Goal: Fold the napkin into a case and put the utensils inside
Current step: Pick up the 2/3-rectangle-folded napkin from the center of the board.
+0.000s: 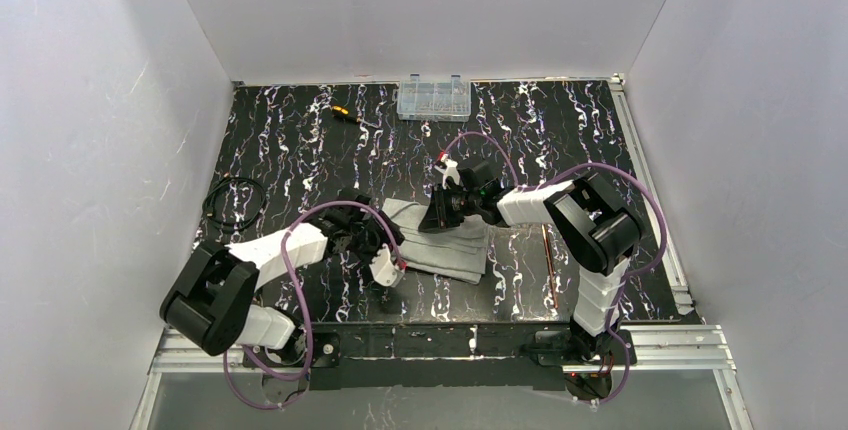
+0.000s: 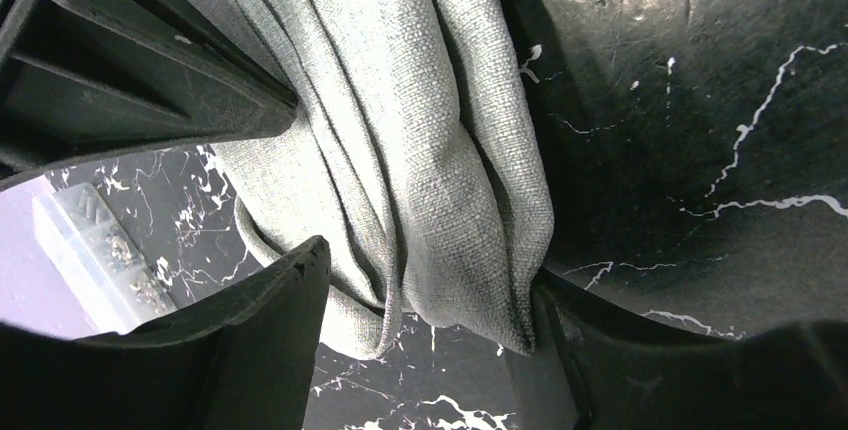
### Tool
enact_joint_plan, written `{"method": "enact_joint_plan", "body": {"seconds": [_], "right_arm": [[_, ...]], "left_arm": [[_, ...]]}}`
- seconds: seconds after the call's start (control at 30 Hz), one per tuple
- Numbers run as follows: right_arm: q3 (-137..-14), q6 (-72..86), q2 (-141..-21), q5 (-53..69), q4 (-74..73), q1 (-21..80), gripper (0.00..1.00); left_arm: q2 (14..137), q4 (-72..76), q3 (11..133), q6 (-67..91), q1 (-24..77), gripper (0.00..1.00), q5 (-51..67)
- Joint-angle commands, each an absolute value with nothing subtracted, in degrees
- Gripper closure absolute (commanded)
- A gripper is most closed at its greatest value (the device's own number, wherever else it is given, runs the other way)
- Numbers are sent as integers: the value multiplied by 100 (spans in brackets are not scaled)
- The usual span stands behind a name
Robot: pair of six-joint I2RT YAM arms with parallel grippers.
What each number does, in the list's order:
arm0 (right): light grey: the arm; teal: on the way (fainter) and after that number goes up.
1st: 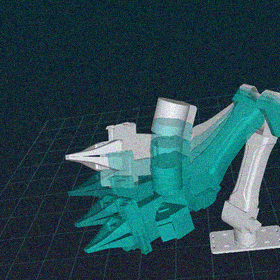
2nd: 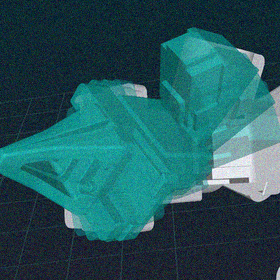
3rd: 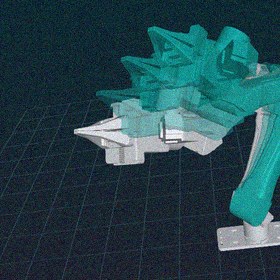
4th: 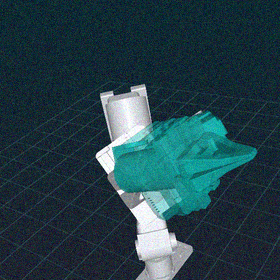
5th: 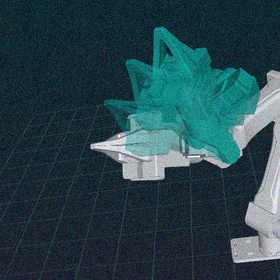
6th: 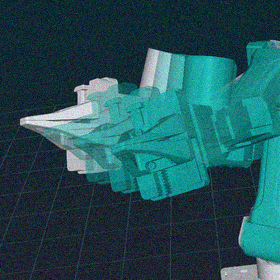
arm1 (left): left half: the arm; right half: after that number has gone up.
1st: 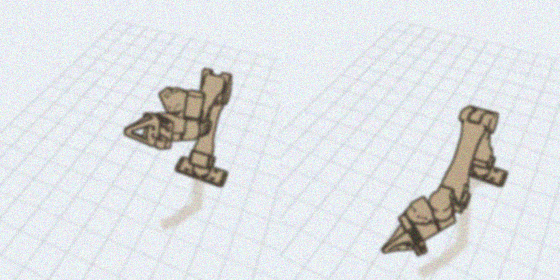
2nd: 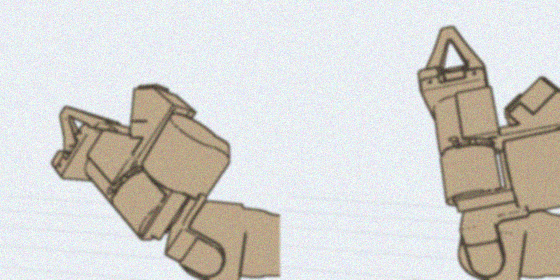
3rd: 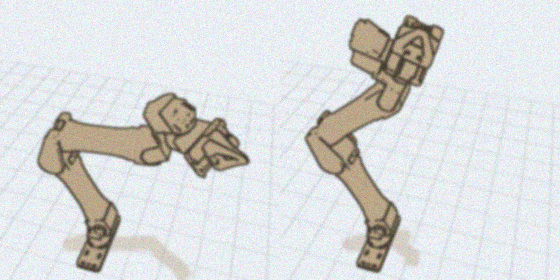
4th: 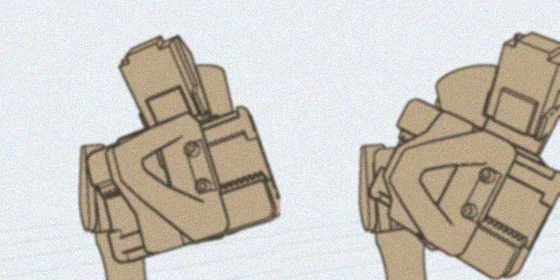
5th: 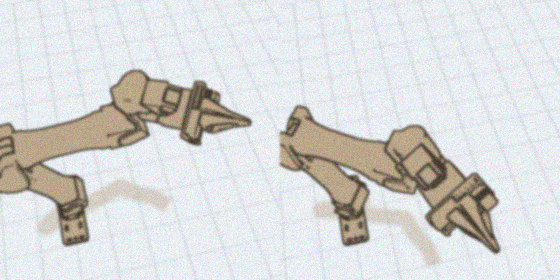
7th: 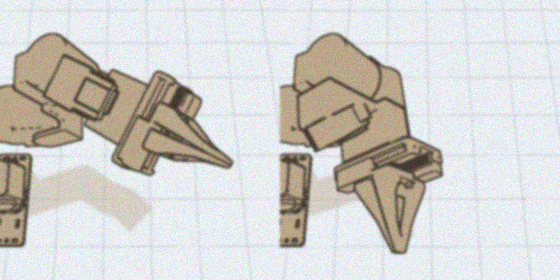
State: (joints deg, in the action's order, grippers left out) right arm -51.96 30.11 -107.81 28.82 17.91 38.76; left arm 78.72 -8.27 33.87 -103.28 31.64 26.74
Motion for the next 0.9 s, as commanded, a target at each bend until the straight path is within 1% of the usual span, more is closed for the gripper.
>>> {"method": "enact_joint_plan", "body": {"seconds": [0.0, 0.13, 0.4, 0.5, 0.63, 0.8, 0.87], "right_arm": [[-5092, 2987, -11037, 2858, 1435, 3949, 79], [-5052, 3066, -11065, 2849, 1485, 3950, 79], [-5045, 3103, -11065, 2753, 1473, 3956, 80], [-5045, 3098, -11061, 2736, 1451, 3954, 80], [-5027, 3098, -11042, 2716, 1433, 3949, 81], [-5035, 3120, -11030, 2704, 1402, 3946, 81], [-5044, 3120, -11030, 2711, 1382, 3948, 82]], "left_arm": [[7717, -322, 3085, -9810, 3155, 42, 2794], [7426, -27, 2933, -9299, 3155, 42, 2965], [7000, -292, 2871, -8601, 3155, 40, 2838], [6897, -513, 2938, -8426, 3155, 44, 2890], [6948, -708, 2988, -8442, 3155, 50, 3048], [7037, -1034, 2958, -8820, 3156, 51, 3037], [7048, -1448, 3018, -9130, 3155, 48, 2899]]}}
